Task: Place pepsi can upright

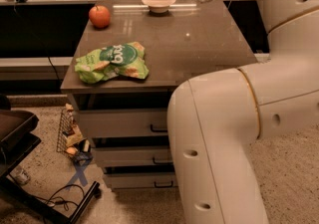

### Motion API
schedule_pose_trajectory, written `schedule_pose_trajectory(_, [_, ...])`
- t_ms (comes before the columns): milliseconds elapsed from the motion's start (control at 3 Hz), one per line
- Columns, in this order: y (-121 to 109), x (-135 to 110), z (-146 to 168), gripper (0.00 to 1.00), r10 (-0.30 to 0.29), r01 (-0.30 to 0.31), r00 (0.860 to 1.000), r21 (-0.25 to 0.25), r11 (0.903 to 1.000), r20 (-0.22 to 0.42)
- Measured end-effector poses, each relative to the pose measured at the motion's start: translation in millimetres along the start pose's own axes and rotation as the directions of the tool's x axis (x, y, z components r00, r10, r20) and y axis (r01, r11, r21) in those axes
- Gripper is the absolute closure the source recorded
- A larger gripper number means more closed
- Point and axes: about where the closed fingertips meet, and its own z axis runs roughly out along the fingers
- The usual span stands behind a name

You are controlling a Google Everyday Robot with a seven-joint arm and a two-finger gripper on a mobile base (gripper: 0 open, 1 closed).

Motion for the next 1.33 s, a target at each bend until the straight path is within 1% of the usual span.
schedule_pose_trajectory(333, [-14.2, -6.6, -18.4, 1.0, 0.04, -0.042, 0.998, 0.03, 0.9987, 0.044])
schedule_pose_trajectory(667, [-11.2, -12.8, -13.2, 1.0, 0.036, -0.037, 0.997, 0.016, 0.9992, 0.061])
schedule_pose_trajectory(1000, [-18.5, -17.3, -20.4, 1.0, -0.034, 0.046, 0.995, -0.124, 0.9912, 0.096])
schedule_pose_trajectory(1333, [-28.9, 2.2, -42.0, 1.0, -0.17, 0.189, 0.981, -0.245, 0.9507, 0.098])
